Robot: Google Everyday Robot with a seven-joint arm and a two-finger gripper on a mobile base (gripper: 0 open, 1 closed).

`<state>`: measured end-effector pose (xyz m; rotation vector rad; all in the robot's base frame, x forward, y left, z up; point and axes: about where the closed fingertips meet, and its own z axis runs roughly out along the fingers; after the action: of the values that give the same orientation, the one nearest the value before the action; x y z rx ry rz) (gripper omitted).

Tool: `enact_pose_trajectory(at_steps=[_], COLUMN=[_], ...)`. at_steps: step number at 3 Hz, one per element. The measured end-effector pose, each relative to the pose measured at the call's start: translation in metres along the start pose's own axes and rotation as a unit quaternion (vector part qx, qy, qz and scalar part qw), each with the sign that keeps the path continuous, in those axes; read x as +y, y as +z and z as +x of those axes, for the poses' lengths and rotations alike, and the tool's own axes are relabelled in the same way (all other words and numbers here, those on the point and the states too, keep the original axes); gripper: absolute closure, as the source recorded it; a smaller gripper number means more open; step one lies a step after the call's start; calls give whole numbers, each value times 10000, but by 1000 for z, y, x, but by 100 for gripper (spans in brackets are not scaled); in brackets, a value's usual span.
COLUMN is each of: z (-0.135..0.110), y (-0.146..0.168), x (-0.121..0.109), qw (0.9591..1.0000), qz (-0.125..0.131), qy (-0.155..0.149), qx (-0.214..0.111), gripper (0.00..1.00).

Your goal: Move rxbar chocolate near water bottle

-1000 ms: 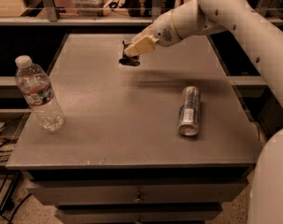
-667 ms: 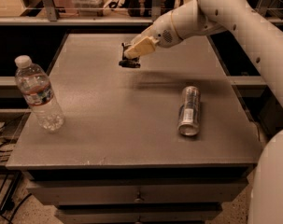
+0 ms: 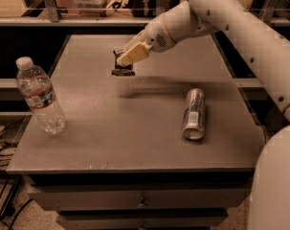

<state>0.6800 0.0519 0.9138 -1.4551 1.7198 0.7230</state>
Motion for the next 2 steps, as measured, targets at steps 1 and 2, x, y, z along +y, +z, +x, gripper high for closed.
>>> enact_pose_trajectory(at_steps=[1,2], z=[-9,-12], y=[29,61], x=[35,68], qw=[9987,9950], qz=[-459,-900], qy=[-223,-422], qx=[-32,-79], gripper=[100,100])
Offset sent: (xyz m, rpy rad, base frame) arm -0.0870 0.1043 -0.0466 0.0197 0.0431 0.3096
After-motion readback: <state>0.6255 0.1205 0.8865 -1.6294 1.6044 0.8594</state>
